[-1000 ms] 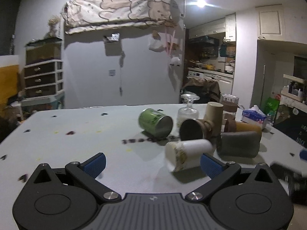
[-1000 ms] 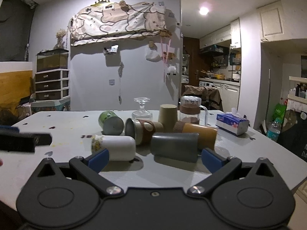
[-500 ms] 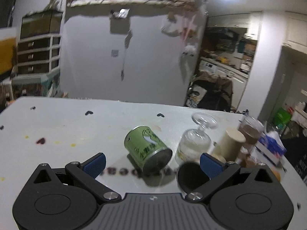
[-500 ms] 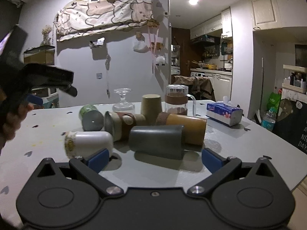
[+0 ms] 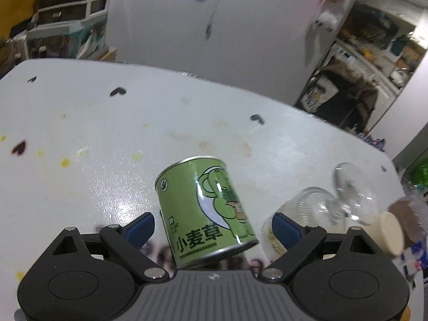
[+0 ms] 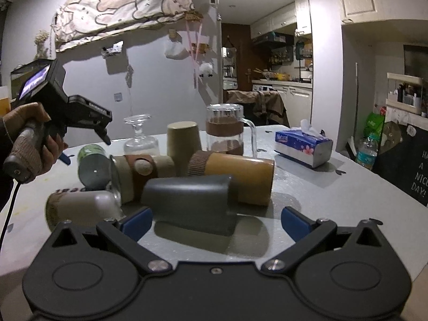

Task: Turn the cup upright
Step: 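Move the left gripper to the green can lying on its side and close on it, then lift the green can off the table with the left gripper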

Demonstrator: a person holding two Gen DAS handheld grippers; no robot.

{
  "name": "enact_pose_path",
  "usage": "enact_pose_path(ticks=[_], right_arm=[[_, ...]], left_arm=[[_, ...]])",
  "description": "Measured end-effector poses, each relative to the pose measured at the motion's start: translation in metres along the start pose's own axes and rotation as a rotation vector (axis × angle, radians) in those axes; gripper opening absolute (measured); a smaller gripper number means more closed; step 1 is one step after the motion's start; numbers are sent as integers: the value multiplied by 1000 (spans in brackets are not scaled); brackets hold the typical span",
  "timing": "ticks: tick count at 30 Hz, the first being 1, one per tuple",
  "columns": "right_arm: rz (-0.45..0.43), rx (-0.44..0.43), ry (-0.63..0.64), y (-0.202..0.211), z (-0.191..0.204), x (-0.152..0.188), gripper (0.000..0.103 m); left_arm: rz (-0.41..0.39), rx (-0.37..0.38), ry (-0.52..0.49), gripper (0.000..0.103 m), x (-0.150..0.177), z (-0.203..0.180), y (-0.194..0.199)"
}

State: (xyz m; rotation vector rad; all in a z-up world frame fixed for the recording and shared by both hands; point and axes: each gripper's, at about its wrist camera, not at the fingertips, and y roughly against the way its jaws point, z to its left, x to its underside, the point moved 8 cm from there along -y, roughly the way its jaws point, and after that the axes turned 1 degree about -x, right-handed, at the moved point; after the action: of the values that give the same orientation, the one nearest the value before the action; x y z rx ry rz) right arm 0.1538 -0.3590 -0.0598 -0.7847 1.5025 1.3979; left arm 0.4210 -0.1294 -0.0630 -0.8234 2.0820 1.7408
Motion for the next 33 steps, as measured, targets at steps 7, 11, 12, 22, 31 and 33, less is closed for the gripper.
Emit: enact_pose_path(ticks=[7, 11, 12, 22, 31, 33], right_arm=[[21, 3, -5, -15, -2, -1, 103], [25, -8, -5, -15, 2, -2, 103], [25, -11, -5, -15, 3, -2, 103], [0, -65, 3, 4, 28, -5, 103], [-45, -137, 34, 37, 60, -6, 103], [-56, -153, 37, 45, 66, -7, 103]], left_arm=[[32, 12, 23, 80, 0, 9, -12], [26, 13, 13, 79, 1, 20, -6], [24, 13, 9, 79, 3, 24, -5], [-18, 33, -42, 78, 24, 79, 46], [-34, 84, -105, 78, 78, 121, 102], [-40, 98, -123, 78, 93, 129, 116]])
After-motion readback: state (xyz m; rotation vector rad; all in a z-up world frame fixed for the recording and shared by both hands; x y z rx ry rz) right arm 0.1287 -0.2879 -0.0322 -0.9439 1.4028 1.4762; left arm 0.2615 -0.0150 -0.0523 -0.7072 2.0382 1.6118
